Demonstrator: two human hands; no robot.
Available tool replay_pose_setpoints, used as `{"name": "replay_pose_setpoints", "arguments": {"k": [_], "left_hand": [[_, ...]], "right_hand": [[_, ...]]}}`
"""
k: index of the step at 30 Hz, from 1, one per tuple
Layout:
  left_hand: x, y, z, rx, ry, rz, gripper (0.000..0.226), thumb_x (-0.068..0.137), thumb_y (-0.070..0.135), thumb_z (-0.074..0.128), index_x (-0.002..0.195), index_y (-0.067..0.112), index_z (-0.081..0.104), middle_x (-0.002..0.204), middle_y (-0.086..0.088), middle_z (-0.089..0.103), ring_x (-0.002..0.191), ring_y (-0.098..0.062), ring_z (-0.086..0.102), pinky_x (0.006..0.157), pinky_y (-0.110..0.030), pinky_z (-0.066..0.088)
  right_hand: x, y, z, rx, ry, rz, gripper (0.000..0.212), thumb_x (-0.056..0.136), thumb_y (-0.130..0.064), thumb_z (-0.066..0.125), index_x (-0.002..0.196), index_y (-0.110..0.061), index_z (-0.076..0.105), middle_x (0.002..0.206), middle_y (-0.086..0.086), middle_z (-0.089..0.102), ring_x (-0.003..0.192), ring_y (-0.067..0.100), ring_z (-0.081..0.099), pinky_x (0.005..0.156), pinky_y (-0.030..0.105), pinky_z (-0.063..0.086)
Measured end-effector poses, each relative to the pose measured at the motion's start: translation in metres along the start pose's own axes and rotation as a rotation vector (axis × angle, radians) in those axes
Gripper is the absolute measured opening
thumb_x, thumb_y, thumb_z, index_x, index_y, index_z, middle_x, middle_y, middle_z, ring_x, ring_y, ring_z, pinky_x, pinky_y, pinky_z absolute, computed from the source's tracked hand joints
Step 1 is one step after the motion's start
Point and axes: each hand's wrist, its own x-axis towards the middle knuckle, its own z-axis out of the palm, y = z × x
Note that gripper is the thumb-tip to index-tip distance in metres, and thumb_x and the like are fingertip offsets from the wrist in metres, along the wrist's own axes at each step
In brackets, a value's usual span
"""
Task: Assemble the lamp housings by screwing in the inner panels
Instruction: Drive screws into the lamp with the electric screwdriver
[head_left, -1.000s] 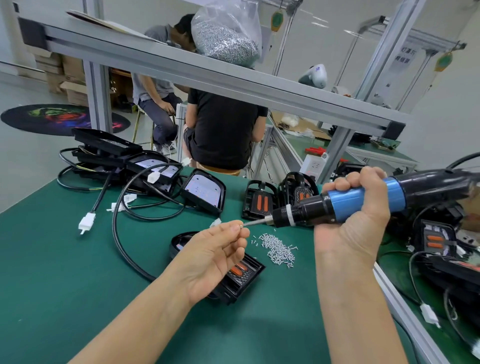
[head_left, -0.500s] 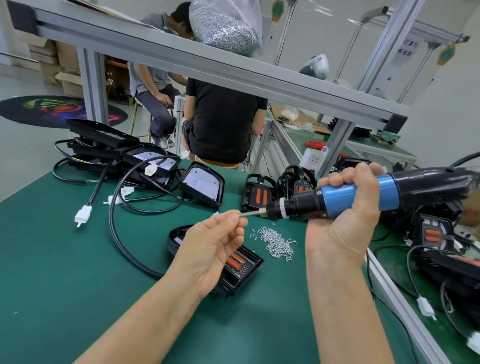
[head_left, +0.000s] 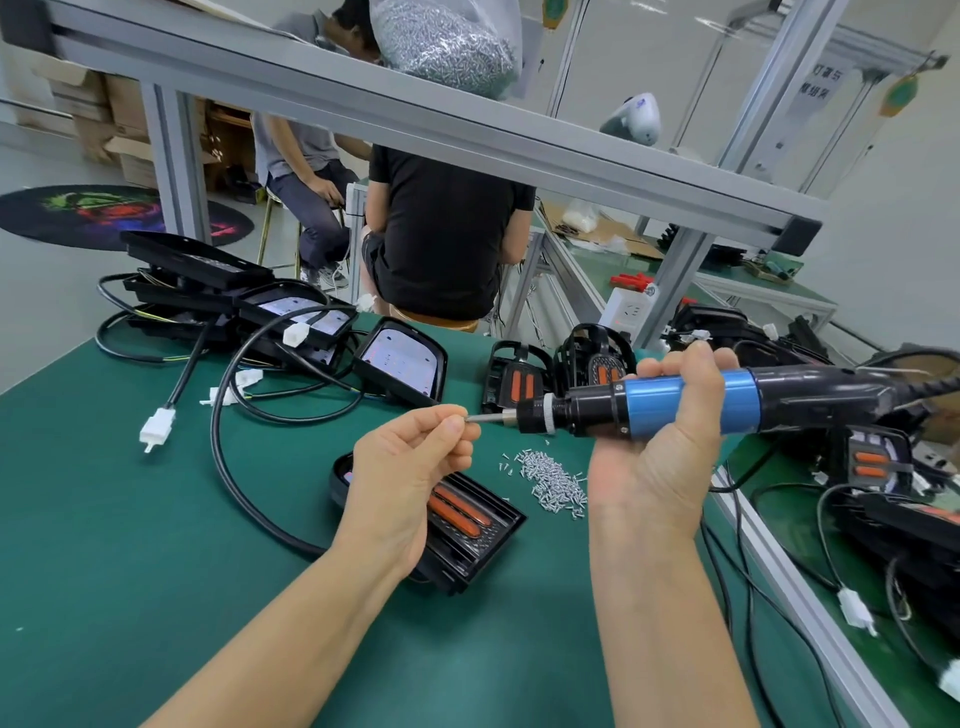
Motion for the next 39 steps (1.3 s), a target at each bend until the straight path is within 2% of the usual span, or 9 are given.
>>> {"name": "replay_pose_setpoints", "arguments": {"k": [6, 9, 13, 15, 19, 22, 27, 33, 39], "left_hand": [[0.006, -0.001, -0.006, 0.063, -0.027, -0.053, 0.011, 0.087, -0.002, 0.06, 0.087, 0.004, 0.07, 0.071, -0.006, 0.071, 0.057, -0.008, 0.059, 0.056, -0.017, 0.051], [0.008, 0.001, -0.013, 0.261, -0.082, -0.041, 0.014, 0.085, 0.01, 0.067, 0.09, 0.019, 0.075, 0.083, 0.001, 0.075, 0.062, -0.002, 0.058, 0.056, -0.012, 0.048], [0.028, 0.018, -0.039, 0.513, 0.093, 0.134, 0.021, 0.086, 0.027, 0.067, 0.106, 0.033, 0.068, 0.102, 0.016, 0.069, 0.091, 0.002, 0.06, 0.071, -0.012, 0.044], [0.04, 0.022, -0.059, 0.784, 0.173, 0.081, 0.036, 0.089, 0.039, 0.062, 0.123, 0.028, 0.058, 0.117, 0.01, 0.06, 0.108, -0.01, 0.055, 0.085, -0.022, 0.039], [0.048, 0.007, -0.084, 1.038, 0.006, -0.31, 0.1, 0.068, 0.074, 0.064, 0.146, 0.02, 0.032, 0.144, -0.001, 0.043, 0.131, -0.021, 0.041, 0.105, -0.036, 0.031], [0.053, 0.0, -0.083, 1.08, -0.034, -0.311, 0.111, 0.059, 0.059, 0.082, 0.148, 0.023, 0.026, 0.15, -0.004, 0.036, 0.134, -0.023, 0.038, 0.103, -0.035, 0.032], [0.048, -0.012, -0.086, 0.84, -0.027, -0.197, 0.105, 0.057, 0.024, 0.092, 0.144, 0.023, 0.033, 0.145, -0.008, 0.041, 0.132, -0.02, 0.038, 0.102, -0.029, 0.03], [0.032, -0.015, -0.084, 0.819, -0.004, -0.038, 0.097, 0.06, 0.019, 0.09, 0.141, 0.02, 0.039, 0.143, 0.003, 0.044, 0.13, -0.015, 0.042, 0.108, -0.031, 0.031], [0.025, -0.012, -0.073, 0.869, -0.032, 0.069, 0.093, 0.062, 0.023, 0.089, 0.141, 0.022, 0.038, 0.127, 0.016, 0.042, 0.116, -0.002, 0.04, 0.096, -0.02, 0.028]], "right_hand": [[0.005, 0.002, -0.011, 0.034, -0.044, 0.101, 0.027, 0.084, -0.014, 0.068, 0.104, -0.027, 0.055, 0.071, -0.007, 0.058, 0.069, 0.01, 0.058, 0.075, 0.025, 0.053], [0.011, 0.002, -0.013, 0.065, -0.033, 0.109, 0.026, 0.082, -0.012, 0.069, 0.1, -0.026, 0.055, 0.07, -0.006, 0.057, 0.065, 0.01, 0.057, 0.077, 0.025, 0.051], [0.018, 0.002, -0.017, 0.084, -0.041, 0.116, 0.023, 0.085, -0.01, 0.067, 0.097, -0.026, 0.055, 0.068, -0.006, 0.057, 0.06, 0.009, 0.057, 0.073, 0.025, 0.052], [0.019, 0.004, -0.019, 0.062, -0.058, 0.106, 0.028, 0.081, -0.01, 0.068, 0.1, -0.026, 0.055, 0.069, -0.006, 0.056, 0.06, 0.009, 0.056, 0.073, 0.025, 0.052], [0.017, 0.013, -0.02, -0.031, -0.096, 0.083, 0.028, 0.088, -0.004, 0.061, 0.106, -0.024, 0.053, 0.075, -0.004, 0.053, 0.06, 0.008, 0.054, 0.071, 0.023, 0.052], [0.015, 0.022, -0.021, -0.129, -0.126, 0.057, 0.028, 0.091, -0.001, 0.058, 0.106, -0.024, 0.054, 0.073, -0.005, 0.053, 0.06, 0.008, 0.054, 0.065, 0.022, 0.051], [0.008, 0.031, -0.021, -0.216, -0.185, 0.046, 0.032, 0.089, -0.001, 0.062, 0.105, -0.027, 0.055, 0.069, -0.01, 0.057, 0.063, 0.008, 0.055, 0.064, 0.022, 0.05], [0.004, 0.04, -0.014, -0.252, -0.227, 0.034, 0.034, 0.079, -0.007, 0.066, 0.106, -0.025, 0.054, 0.069, -0.008, 0.056, 0.063, 0.011, 0.055, 0.067, 0.025, 0.051], [0.002, 0.05, -0.006, -0.306, -0.257, 0.021, 0.035, 0.078, -0.011, 0.067, 0.106, -0.026, 0.053, 0.068, -0.01, 0.057, 0.062, 0.009, 0.056, 0.064, 0.023, 0.05]]}}
